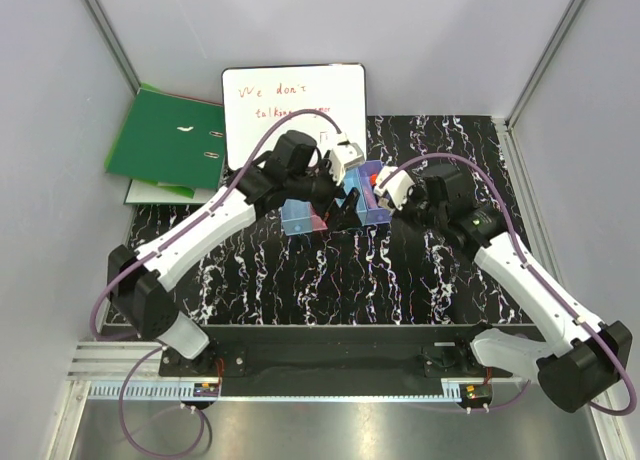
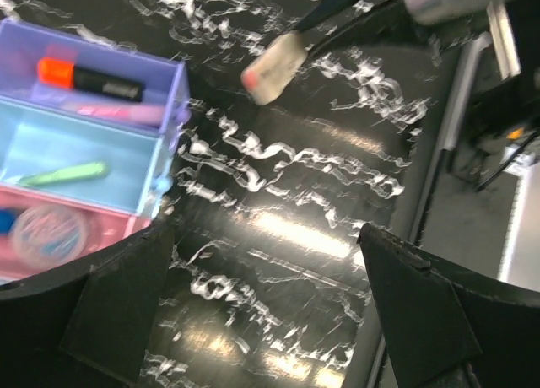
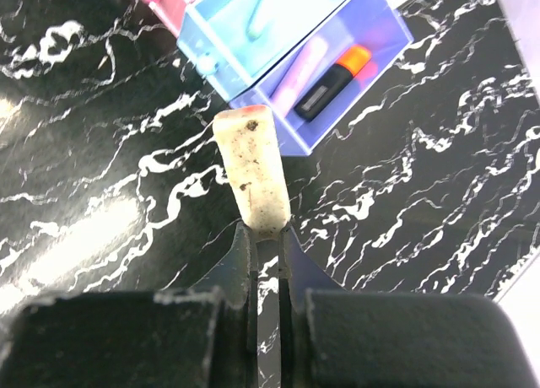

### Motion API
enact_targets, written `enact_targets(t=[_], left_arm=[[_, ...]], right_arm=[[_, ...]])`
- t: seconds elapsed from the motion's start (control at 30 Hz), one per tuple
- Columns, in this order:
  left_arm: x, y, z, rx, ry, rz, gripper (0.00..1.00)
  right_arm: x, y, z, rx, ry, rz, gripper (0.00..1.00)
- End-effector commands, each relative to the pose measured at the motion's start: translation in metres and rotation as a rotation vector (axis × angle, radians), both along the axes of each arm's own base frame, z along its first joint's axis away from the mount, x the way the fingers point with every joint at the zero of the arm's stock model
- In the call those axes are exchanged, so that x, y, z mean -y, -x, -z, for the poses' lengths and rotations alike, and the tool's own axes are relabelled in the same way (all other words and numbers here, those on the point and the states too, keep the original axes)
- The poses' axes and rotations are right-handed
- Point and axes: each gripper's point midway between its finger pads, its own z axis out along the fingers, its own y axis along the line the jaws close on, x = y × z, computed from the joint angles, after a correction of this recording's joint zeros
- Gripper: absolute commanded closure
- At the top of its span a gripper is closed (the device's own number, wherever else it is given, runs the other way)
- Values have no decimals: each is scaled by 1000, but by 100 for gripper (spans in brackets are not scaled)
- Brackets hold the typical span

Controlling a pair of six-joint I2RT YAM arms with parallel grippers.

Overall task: Sort the stationery into containers
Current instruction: Place the stationery in the storage box.

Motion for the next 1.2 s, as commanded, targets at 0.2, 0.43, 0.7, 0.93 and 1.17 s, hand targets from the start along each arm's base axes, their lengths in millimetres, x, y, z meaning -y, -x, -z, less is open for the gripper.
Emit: enact_targets(t=[0.2,0.43,0.7,0.93,1.17], left_arm=[[48,-15,-47,-21,203,116,9],[69,-27,-53,-38,257,167,14],[72,-22,-35,-92,261,186,17],[70,-21,-44,-63,273,192,18],[76,-28,-51,-58,289,194,26]], right_arm=[[-14,-12,-43,130,-64,24,100],[-13,-8,-47,148,-67,32,100],[-8,-8,-60,197,-91,61,100],[-2,2,-54,201,-108,68,100],[1,2,-56,213,-112,84,100]])
